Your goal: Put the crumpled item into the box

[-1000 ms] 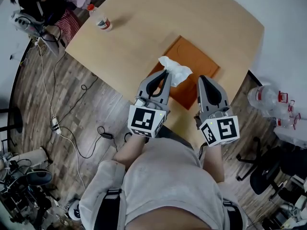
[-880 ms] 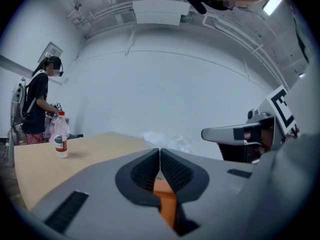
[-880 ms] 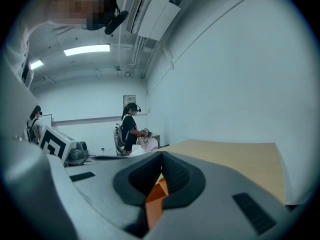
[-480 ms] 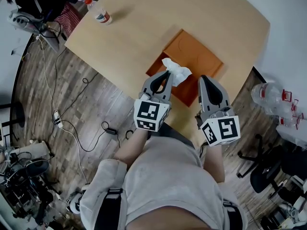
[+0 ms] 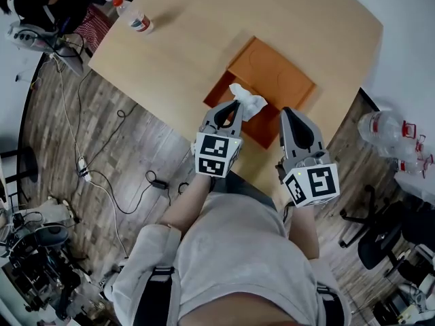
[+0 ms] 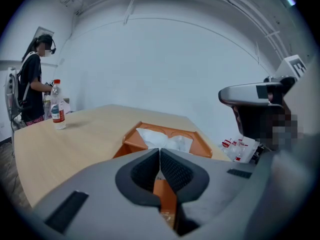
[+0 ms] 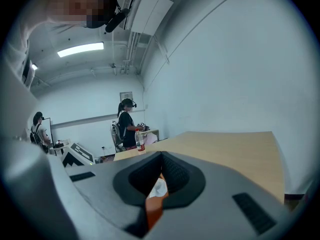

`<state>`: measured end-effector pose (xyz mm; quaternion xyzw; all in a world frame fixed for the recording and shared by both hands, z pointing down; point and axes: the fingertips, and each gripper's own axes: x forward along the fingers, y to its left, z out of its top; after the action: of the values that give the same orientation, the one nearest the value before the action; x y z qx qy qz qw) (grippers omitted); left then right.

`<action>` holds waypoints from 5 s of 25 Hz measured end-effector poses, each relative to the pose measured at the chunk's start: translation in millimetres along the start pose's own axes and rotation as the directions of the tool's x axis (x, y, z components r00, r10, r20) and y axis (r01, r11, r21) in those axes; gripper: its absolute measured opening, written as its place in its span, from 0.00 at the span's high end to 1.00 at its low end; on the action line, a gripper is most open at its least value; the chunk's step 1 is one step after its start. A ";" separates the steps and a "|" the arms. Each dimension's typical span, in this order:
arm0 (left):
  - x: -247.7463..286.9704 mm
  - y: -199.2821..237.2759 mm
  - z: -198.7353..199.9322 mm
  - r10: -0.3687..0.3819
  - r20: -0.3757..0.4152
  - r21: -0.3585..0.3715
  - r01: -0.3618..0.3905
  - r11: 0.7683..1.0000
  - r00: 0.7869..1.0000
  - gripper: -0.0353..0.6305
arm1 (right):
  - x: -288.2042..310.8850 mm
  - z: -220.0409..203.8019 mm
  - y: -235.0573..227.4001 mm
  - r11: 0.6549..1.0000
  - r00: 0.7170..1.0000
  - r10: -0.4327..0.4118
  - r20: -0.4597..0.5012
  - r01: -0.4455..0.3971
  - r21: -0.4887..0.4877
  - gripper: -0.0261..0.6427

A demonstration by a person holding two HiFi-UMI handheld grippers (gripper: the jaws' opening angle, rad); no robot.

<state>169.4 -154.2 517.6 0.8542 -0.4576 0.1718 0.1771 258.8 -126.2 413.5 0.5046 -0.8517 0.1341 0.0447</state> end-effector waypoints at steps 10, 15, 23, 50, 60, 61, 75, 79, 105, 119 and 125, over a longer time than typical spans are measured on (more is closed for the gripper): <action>22.4 -1.8 -23.5 -0.012 -0.144 0.053 0.020 0.998 0.990 0.92 | 1.4 -4.1 -5.3 1.000 1.000 0.003 -0.009 -0.003 0.010 0.95; 32.1 -2.4 -32.8 -0.016 -0.198 0.070 0.031 0.997 0.980 0.92 | 2.9 -5.7 -10.7 1.000 1.000 -0.002 -0.013 0.002 0.016 0.94; 39.5 -4.9 -39.3 0.002 -0.252 0.103 0.025 0.994 0.968 0.92 | 1.4 -5.1 -21.4 1.000 1.000 -0.014 -0.008 0.015 0.027 0.94; 52.1 -14.8 -69.1 0.259 -0.445 0.518 0.010 0.856 0.857 0.92 | -5.0 -2.2 -27.2 0.999 1.000 -0.020 0.005 0.020 0.036 0.95; 50.6 -16.1 -69.3 0.233 -0.450 0.476 0.011 0.879 0.862 0.83 | -14.2 -2.9 -26.5 0.999 1.000 -0.024 0.012 0.023 0.038 0.94; 49.6 -16.3 -68.9 0.227 -0.451 0.470 0.014 0.882 0.863 0.80 | -15.2 -2.0 -26.3 0.999 1.000 -0.022 0.014 0.021 0.036 0.94; 23.7 -15.2 -39.8 0.064 -0.346 0.346 0.064 0.936 0.936 0.93 | -18.2 4.4 -5.9 0.998 0.998 -0.044 0.049 0.043 0.037 0.95; 7.7 -25.9 -21.6 -0.076 -0.254 0.303 0.154 0.940 0.964 0.93 | -18.2 4.8 5.5 0.996 0.996 -0.074 0.052 0.072 0.044 0.95; -134.9 -13.9 94.5 -0.497 0.122 0.284 0.450 0.847 0.859 0.93 | -39.8 29.7 108.3 0.940 0.931 -0.340 0.135 0.340 0.018 0.95; -203.2 5.9 113.7 -0.598 0.206 0.333 0.519 0.787 0.774 0.93 | -53.7 51.4 174.5 0.897 0.881 -0.428 0.199 0.442 -0.028 0.94; -227.9 14.8 109.8 -0.621 0.218 0.346 0.535 0.771 0.753 0.93 | -59.2 49.8 201.7 0.881 0.864 -0.455 0.216 0.472 -0.032 0.94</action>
<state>52.3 -48.1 319.5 0.9857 -0.1636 0.0258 0.0308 114.8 2.1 316.2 0.7029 -0.7105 0.0318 0.0099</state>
